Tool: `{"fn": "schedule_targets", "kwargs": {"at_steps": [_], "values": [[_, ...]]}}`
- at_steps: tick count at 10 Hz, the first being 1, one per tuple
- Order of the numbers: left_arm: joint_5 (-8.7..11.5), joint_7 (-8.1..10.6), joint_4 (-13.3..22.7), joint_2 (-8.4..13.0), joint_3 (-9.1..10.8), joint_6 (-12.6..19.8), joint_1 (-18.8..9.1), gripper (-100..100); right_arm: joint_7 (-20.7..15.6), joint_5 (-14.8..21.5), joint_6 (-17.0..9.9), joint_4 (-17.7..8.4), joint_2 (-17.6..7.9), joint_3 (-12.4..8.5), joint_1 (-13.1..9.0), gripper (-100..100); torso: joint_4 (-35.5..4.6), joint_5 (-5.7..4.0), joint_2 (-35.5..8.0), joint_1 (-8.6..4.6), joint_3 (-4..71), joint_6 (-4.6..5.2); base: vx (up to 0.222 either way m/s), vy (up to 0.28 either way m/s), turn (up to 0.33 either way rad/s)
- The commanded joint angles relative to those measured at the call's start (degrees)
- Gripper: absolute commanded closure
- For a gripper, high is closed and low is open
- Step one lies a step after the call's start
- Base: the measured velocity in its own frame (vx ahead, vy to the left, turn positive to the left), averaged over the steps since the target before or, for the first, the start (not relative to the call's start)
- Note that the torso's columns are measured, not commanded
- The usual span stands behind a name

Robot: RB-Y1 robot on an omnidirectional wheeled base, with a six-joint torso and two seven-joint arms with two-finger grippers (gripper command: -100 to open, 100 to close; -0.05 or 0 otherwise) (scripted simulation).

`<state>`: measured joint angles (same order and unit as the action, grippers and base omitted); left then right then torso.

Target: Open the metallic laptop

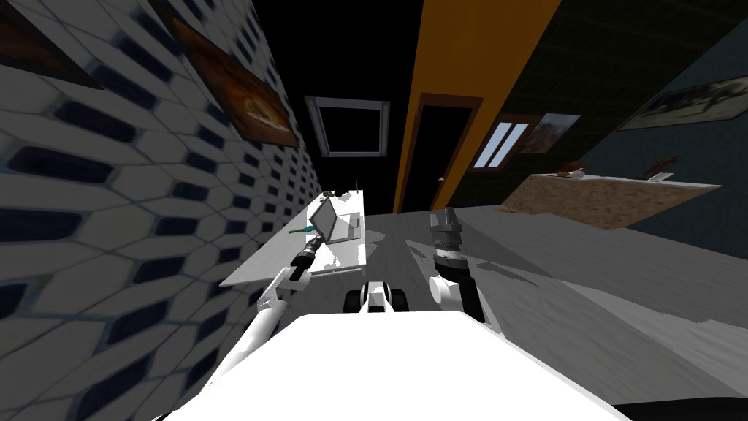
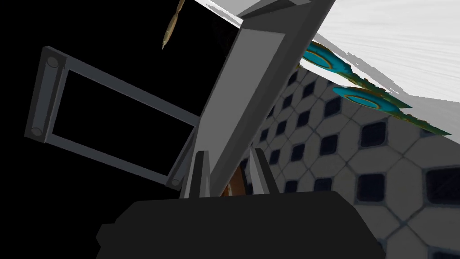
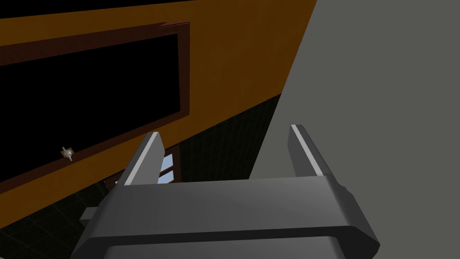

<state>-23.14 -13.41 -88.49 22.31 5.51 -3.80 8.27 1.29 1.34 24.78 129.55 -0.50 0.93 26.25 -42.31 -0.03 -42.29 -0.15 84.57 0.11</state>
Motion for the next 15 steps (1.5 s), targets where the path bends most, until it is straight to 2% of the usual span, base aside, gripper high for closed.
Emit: {"fn": "schedule_targets", "kwargs": {"at_steps": [1, 2, 3, 13, 14, 15], "values": [[-2.69, -2.66, -0.37, 0.63, 0.31, -0.49, 0.79, 100, 0.00, 0.00, 0.00, 0.00, 0.00, 0.00, 0.00, 0, -0.02, 0.01, -0.04, 0.10, -0.02, -0.03, 0.043, -0.101, 0.019], [-3.69, -3.62, -0.47, 0.90, 0.45, -0.66, 1.12, 100, 0.00, 0.00, 0.00, 0.00, 0.00, 0.00, 0.00, 0, -0.03, 0.02, -0.04, 0.15, -0.03, -0.06, 0.041, -0.102, 0.023], [-3.04, -2.91, -0.32, 0.73, 0.36, -0.54, 1.03, 100, 0.00, 0.00, 0.00, 0.00, 0.00, 0.00, 0.00, 0, -0.03, 0.01, -0.03, 0.16, -0.02, -0.08, 0.016, -0.048, 0.008], [-18.15, -19.40, 4.18, -6.17, 3.13, -7.04, -0.71, 100, 0.00, 0.00, 0.00, 0.00, -0.01, -0.01, 0.00, 0, 0.37, 0.30, 0.17, 0.09, 0.08, 0.07, 0.028, -0.039, 0.072], [-17.10, -18.21, 3.70, -5.31, 3.52, -6.70, -1.07, 100, 0.00, 0.00, 0.00, 0.00, -0.01, -0.01, 0.00, 0, 0.39, 0.33, 0.17, 0.14, 0.09, 0.04, 0.011, -0.024, 0.016], [-18.95, -21.28, 3.78, -7.32, 3.93, -8.09, -0.66, 100, 0.00, 0.00, 0.00, 0.00, -0.01, -0.01, -0.01, 0, 0.24, 0.24, 0.16, 0.32, 0.08, -0.02, 0.024, 0.004, 0.070]]}}
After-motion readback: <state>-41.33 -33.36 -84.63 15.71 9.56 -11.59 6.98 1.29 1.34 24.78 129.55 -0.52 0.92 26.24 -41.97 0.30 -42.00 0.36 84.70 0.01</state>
